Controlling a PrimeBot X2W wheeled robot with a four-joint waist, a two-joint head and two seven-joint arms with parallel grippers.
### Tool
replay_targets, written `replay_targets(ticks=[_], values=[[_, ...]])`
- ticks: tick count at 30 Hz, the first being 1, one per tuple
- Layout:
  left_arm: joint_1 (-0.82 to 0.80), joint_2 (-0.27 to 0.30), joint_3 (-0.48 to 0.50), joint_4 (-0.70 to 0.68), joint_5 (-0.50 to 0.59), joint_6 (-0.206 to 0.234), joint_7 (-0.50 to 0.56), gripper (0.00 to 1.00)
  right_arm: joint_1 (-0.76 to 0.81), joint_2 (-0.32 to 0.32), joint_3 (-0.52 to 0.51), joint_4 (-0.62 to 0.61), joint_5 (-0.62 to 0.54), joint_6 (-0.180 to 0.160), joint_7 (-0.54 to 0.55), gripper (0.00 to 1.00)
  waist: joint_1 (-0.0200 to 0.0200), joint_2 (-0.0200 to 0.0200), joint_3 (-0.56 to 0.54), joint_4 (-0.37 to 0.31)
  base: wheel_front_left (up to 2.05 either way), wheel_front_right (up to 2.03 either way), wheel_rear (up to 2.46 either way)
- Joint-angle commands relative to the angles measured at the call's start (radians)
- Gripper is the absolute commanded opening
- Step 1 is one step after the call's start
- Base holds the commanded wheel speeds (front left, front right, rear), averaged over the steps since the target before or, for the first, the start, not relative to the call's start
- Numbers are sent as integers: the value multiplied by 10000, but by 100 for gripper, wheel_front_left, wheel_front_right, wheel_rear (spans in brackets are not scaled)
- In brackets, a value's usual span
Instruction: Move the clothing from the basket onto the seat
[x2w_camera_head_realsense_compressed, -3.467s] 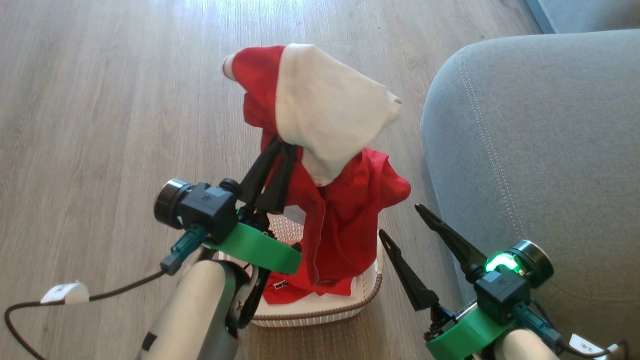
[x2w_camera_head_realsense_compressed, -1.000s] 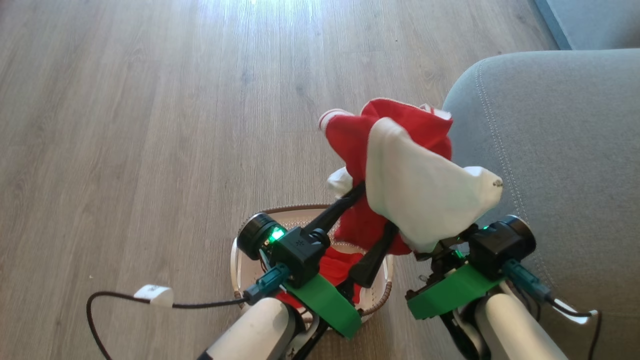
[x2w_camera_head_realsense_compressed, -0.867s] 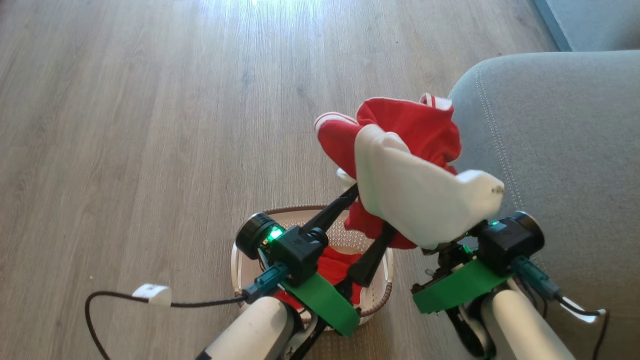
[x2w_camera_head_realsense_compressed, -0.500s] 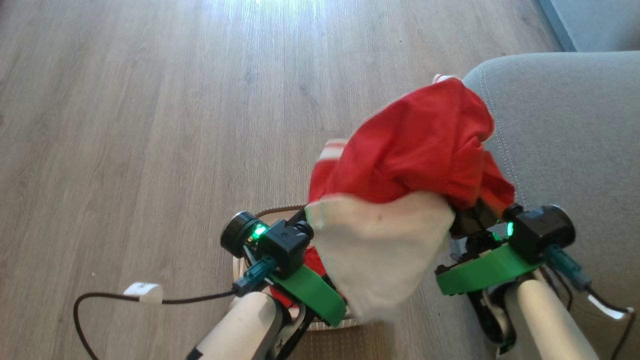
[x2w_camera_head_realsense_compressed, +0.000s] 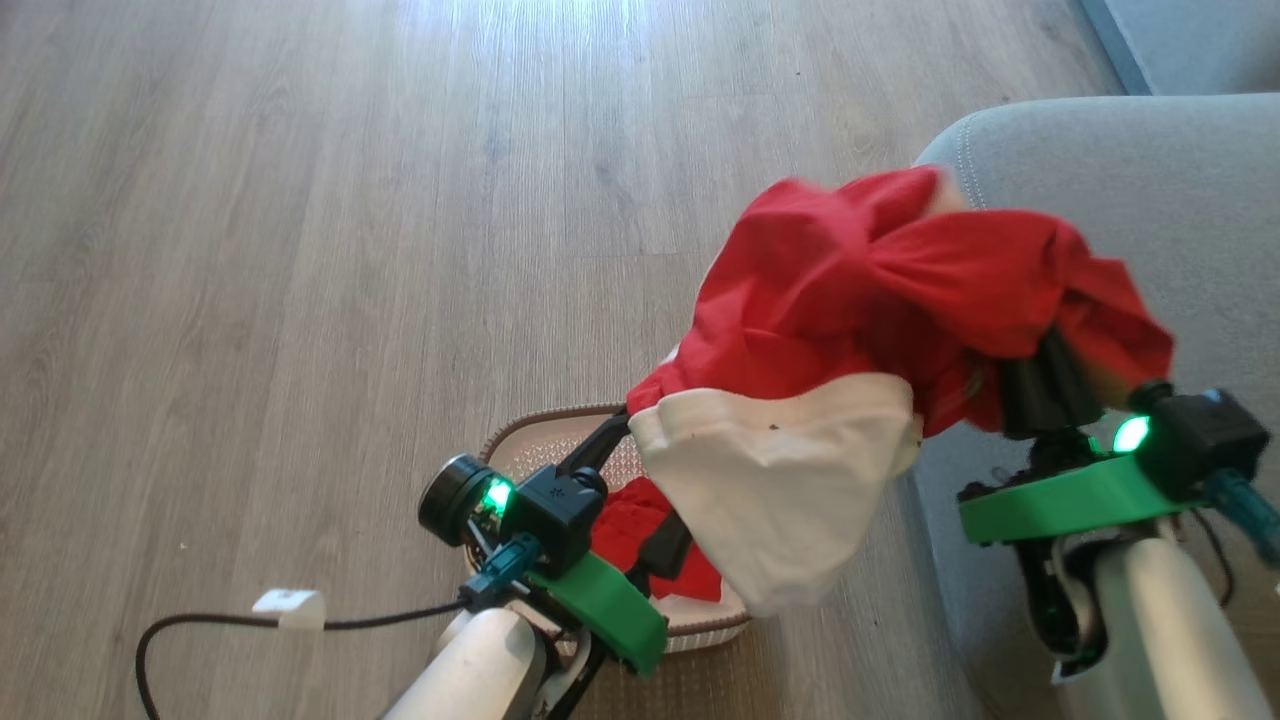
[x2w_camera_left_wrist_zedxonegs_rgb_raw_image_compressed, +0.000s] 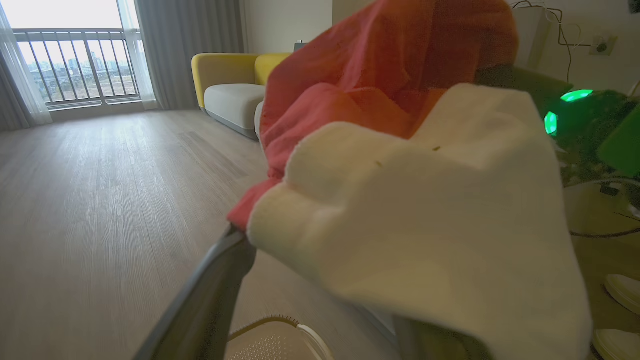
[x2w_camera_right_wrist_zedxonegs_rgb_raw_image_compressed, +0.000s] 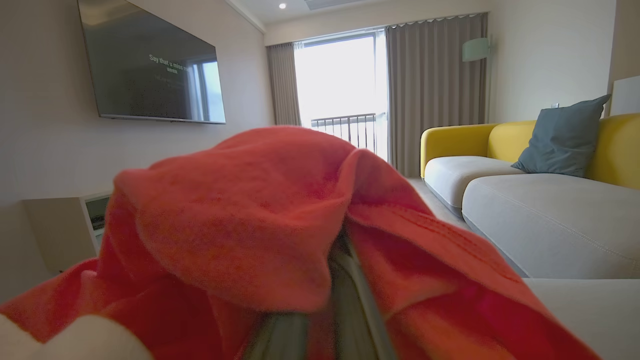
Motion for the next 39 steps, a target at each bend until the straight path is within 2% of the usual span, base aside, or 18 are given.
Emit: replay_targets(ticks=[1, 10, 22, 34, 39], values=[[-243, 5, 422, -265, 145, -14, -49, 100, -476, 9, 55, -430, -29, 69, -95, 0, 0, 0, 2, -14, 0, 0, 0], [-17, 5, 725, -135, 330, -98, -49, 100, -578, -55, -917, -793, -235, 69, -95, 0, 0, 0, 37, -15, 0, 0, 0], [309, 5, 1002, -167, 385, -222, -49, 100, -654, -164, -1697, -1078, -246, 69, -95, 0, 0, 0, 65, 0, 0, 0, 0], [931, 5, 1054, 338, 635, -667, -49, 100, -224, 10, -2193, -992, -246, 69, -95, 0, 0, 0, 59, -50, 0, 0, 0], [998, 5, 988, 94, 1478, -738, -49, 100, -177, 70, -2223, -964, -229, 69, -95, 0, 0, 0, 85, -82, 0, 0, 0]])
